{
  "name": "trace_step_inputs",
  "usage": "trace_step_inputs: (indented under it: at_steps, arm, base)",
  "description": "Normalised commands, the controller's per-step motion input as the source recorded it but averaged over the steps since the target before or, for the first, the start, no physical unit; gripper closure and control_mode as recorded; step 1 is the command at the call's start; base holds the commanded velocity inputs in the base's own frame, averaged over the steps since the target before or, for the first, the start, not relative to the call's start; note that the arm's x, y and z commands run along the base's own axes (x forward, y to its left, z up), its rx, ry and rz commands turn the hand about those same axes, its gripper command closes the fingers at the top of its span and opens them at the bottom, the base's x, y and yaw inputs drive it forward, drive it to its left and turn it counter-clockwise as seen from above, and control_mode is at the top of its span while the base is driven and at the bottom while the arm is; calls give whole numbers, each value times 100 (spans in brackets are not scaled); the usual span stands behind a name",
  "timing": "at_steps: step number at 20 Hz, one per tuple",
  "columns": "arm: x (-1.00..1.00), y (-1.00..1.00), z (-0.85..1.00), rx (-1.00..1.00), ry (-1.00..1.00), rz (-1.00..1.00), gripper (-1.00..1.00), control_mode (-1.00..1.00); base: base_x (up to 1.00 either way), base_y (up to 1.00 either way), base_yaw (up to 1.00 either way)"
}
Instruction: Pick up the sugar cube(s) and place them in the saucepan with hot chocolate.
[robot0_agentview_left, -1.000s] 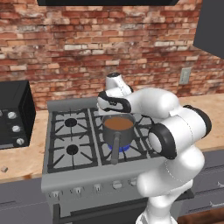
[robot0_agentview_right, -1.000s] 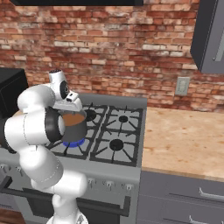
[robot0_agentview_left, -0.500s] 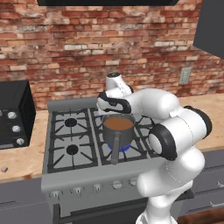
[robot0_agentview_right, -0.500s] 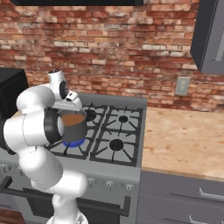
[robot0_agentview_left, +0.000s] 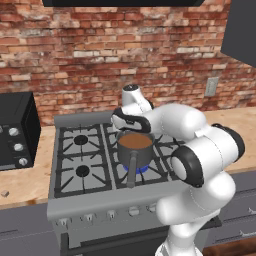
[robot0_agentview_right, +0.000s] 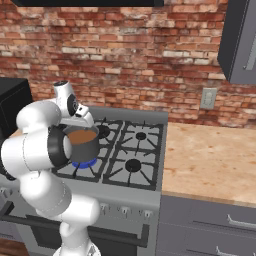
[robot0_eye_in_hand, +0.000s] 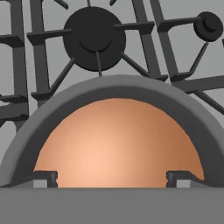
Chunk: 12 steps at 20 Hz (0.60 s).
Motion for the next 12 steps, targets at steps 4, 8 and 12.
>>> trace_step_inputs:
  at_steps: [4,8,12]
  arm:
    - [0,0,0,0,-4,0,-100,-100]
    - [-2,0,1,0,-7,0,-100,-100]
    - [-6,0,10,0,-12,0,-100,-100]
  base:
    - [0,0,0]
    - [0,0,0]
    - [0,0,0]
